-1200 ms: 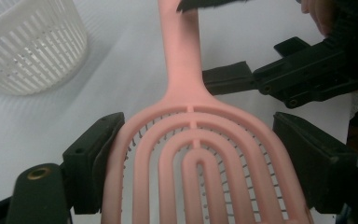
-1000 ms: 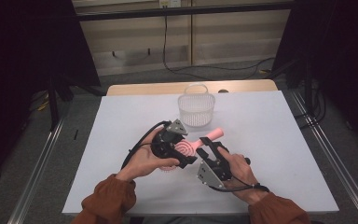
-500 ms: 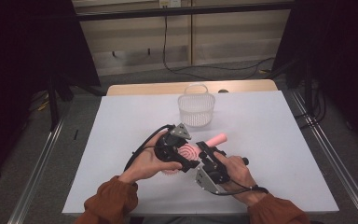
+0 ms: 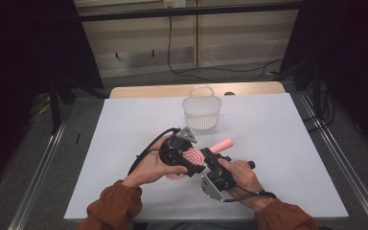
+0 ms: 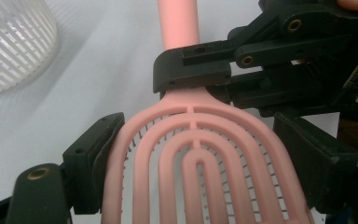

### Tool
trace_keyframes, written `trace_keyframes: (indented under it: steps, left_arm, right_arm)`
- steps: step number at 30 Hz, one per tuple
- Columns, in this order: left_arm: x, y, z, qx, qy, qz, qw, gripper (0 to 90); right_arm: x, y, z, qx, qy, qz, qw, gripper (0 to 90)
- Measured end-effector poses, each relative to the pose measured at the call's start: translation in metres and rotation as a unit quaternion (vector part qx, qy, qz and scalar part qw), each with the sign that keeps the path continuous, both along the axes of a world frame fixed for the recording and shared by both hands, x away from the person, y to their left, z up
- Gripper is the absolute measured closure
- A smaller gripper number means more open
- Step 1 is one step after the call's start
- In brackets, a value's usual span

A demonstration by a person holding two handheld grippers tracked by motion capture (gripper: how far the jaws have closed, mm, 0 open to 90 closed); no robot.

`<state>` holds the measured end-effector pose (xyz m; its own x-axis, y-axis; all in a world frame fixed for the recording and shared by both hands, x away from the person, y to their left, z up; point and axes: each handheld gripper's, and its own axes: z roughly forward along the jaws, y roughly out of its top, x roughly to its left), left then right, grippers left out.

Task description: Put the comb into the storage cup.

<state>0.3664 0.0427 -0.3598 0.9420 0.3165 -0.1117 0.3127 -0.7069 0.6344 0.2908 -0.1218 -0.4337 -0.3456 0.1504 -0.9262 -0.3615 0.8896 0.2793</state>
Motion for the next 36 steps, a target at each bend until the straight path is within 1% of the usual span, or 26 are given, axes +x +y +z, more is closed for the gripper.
trace_keyframes:
  steps: [2,3,4,5,8,10,11,12,13,16,18,19,21,24,25,27,29,31,33,34,35,36]
  left_arm:
    - [0.001,0.000,0.000,0.002,0.003,-0.001,1.0000,19.2]
    - [0.001,0.000,-0.001,-0.001,0.007,0.001,1.0000,19.1]
    - [0.001,0.000,-0.001,0.002,0.009,-0.001,1.0000,19.0]
    - [0.001,0.000,-0.001,0.001,0.010,0.000,1.0000,18.9]
    - [0.001,0.000,-0.001,-0.001,0.008,0.000,1.0000,18.6]
    - [0.002,0.000,0.000,-0.008,0.008,0.001,0.9999,18.3]
    - [0.003,0.000,0.000,-0.009,0.006,0.003,0.9999,18.1]
    - [0.004,0.001,0.000,-0.013,0.010,0.009,0.9998,18.1]
    - [0.004,0.001,0.000,-0.015,0.009,0.013,0.9998,18.0]
    - [0.004,0.001,-0.001,-0.007,0.004,0.009,0.9999,13.4]
    - [0.003,0.000,-0.002,-0.008,0.003,0.009,0.9999,12.7]
    - [0.003,-0.001,-0.002,-0.008,0.003,0.005,0.9999,10.6]
    - [0.003,-0.001,-0.001,-0.009,-0.002,0.004,1.0000,8.2]
    - [0.002,0.000,-0.001,-0.014,-0.006,-0.005,0.9999,6.3]
    - [0.002,0.000,-0.001,-0.011,-0.011,-0.010,0.9998,5.5]
    - [0.002,0.001,0.000,-0.018,-0.015,-0.011,0.9997,5.2]
    - [0.001,0.003,0.002,-0.017,-0.024,-0.011,0.9995,4.6]
    - [-0.002,0.007,0.003,-0.031,-0.037,-0.024,0.9986,4.6]
    - [-0.002,0.009,0.005,-0.029,-0.047,-0.013,0.9984,4.8]
    - [-0.002,0.011,0.006,-0.034,-0.055,-0.013,0.9978,4.5]
    - [-0.002,0.013,0.006,-0.039,-0.058,-0.015,0.9974,4.5]
    - [-0.001,0.015,0.007,-0.047,-0.057,-0.011,0.9972,4.4]
  right_arm:
    - [0.000,0.000,-0.001,-0.003,-0.001,0.003,1.0000,79.0]
    - [0.000,0.000,-0.001,-0.007,-0.002,0.005,1.0000,79.2]
    - [0.000,0.000,-0.001,-0.010,-0.002,0.006,0.9999,79.5]
    - [0.000,0.000,-0.002,-0.015,-0.004,0.010,0.9998,79.8]
    - [0.000,0.000,-0.002,-0.017,-0.008,0.007,0.9998,80.2]
    - [0.000,0.000,-0.002,-0.017,-0.009,0.008,0.9998,80.4]
    - [0.000,0.000,-0.002,-0.016,-0.006,0.007,0.9998,80.6]
    - [0.000,-0.001,-0.001,-0.015,-0.006,0.007,0.9998,80.9]
    - [0.000,-0.001,-0.001,-0.015,-0.007,0.007,0.9998,81.1]
    - [0.000,0.000,-0.002,-0.019,-0.002,0.011,0.9998,81.3]
    - [-0.001,0.001,-0.004,-0.020,0.001,0.012,0.9997,81.4]
    - [-0.001,0.001,-0.004,-0.021,0.002,0.013,0.9997,81.4]
    - [-0.001,0.000,-0.004,-0.021,0.004,0.012,0.9997,81.5]
    - [0.000,0.000,-0.003,-0.019,0.007,0.011,0.9997,81.5]
    - [0.000,-0.001,-0.003,-0.020,0.006,0.012,0.9997,81.5]
    - [0.000,-0.001,-0.003,-0.018,0.007,0.010,0.9998,81.6]
    - [0.001,-0.001,-0.003,-0.016,0.010,0.010,0.9998,81.5]
    - [0.001,-0.002,-0.004,-0.012,0.017,0.004,0.9998,81.6]
    - [0.001,-0.004,-0.003,-0.014,0.018,0.006,0.9997,81.6]
    - [0.000,-0.006,-0.003,-0.012,0.018,0.003,0.9998,81.6]
    - [0.000,-0.007,-0.003,-0.012,0.019,0.002,0.9997,81.6]
    - [0.001,-0.008,-0.003,-0.013,0.022,0.000,0.9997,81.6]
